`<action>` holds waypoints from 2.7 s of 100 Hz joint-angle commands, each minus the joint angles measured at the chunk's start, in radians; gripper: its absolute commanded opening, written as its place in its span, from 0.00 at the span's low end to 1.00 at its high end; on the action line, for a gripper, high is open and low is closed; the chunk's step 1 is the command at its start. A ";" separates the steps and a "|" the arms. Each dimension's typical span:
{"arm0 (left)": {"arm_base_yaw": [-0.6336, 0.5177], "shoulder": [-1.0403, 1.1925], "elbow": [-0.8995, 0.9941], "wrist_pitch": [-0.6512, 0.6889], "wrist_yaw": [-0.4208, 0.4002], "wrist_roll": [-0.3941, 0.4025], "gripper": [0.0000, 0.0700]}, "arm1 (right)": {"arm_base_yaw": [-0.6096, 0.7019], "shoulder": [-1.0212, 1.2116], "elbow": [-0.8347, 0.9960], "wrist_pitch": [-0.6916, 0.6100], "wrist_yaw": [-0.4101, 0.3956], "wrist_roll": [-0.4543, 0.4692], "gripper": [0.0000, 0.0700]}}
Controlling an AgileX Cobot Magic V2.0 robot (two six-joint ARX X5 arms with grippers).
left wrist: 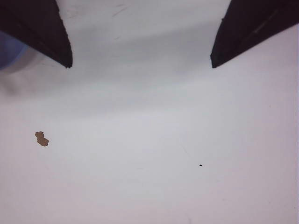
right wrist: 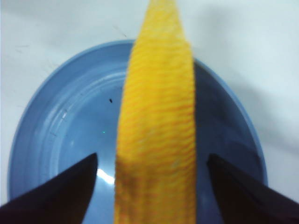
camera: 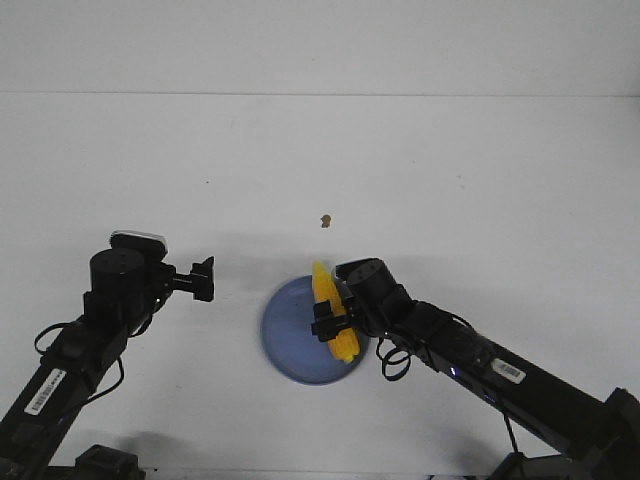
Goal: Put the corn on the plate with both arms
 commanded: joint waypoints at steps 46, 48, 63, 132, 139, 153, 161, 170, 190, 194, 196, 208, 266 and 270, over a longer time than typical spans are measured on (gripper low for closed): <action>0.000 -0.043 0.007 0.029 -0.003 0.000 0.83 | -0.207 -0.311 0.027 0.013 0.135 -0.207 0.78; 0.000 -0.047 0.007 0.027 -0.003 0.000 0.83 | -0.229 -0.335 0.027 0.001 0.143 -0.220 0.78; 0.003 -0.068 0.007 0.022 -0.003 0.000 0.83 | -0.384 -0.512 0.025 -0.108 0.220 -0.313 0.78; 0.074 -0.437 -0.228 -0.027 -0.023 -0.031 0.83 | -0.539 -1.218 -0.357 -0.171 0.287 -0.449 0.78; 0.074 -0.492 -0.267 -0.043 -0.023 -0.032 0.83 | -0.539 -1.235 -0.357 -0.172 0.286 -0.450 0.78; 0.074 -0.560 -0.294 -0.050 -0.033 -0.056 0.73 | -0.539 -1.233 -0.357 -0.180 0.288 -0.455 0.69; 0.074 -0.582 -0.294 -0.042 -0.033 -0.051 0.47 | -0.539 -1.234 -0.357 -0.170 0.290 -0.457 0.42; 0.074 -0.597 -0.294 -0.043 -0.033 -0.051 0.09 | -0.539 -1.234 -0.357 -0.170 0.293 -0.466 0.11; 0.074 -0.601 -0.294 -0.042 -0.033 -0.051 0.01 | -0.539 -1.234 -0.357 -0.167 0.318 -0.465 0.01; 0.074 -0.601 -0.294 -0.041 -0.033 -0.052 0.01 | -0.539 -1.234 -0.357 -0.166 0.322 -0.465 0.01; 0.074 -0.601 -0.294 -0.042 -0.033 -0.052 0.01 | -0.539 -1.234 -0.357 -0.166 0.322 -0.465 0.01; 0.074 -0.607 -0.293 -0.039 -0.033 -0.055 0.02 | -0.539 -1.234 -0.357 -0.166 0.322 -0.465 0.01; 0.074 -0.632 -0.293 -0.042 -0.033 -0.055 0.02 | -0.539 -1.234 -0.357 -0.166 0.321 -0.465 0.01; 0.074 -0.634 -0.294 -0.038 -0.033 -0.052 0.02 | -0.539 -1.234 -0.357 -0.166 0.321 -0.465 0.01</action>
